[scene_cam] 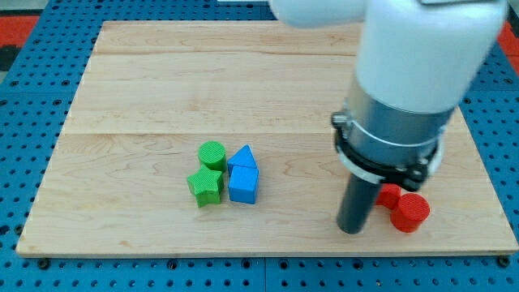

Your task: Move the red circle along with the red star into the hexagon

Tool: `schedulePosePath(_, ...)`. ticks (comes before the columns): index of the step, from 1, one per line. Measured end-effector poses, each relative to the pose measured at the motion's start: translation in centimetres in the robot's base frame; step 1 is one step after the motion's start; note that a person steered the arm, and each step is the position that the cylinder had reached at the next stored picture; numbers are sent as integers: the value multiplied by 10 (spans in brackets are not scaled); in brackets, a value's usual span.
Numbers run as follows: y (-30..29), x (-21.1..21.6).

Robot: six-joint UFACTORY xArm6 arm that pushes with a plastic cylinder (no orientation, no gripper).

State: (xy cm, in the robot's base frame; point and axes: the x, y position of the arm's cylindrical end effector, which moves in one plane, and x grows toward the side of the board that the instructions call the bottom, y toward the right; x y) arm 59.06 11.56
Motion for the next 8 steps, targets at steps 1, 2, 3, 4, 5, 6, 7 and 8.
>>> schedulePosePath(1,39,10)
schedulePosePath(2,75,14)
schedulePosePath(3,93,14)
schedulePosePath(4,95,14)
schedulePosePath(5,97,12)
schedulePosePath(6,100,-3)
schedulePosePath(7,115,-1)
schedulePosePath(8,148,6)
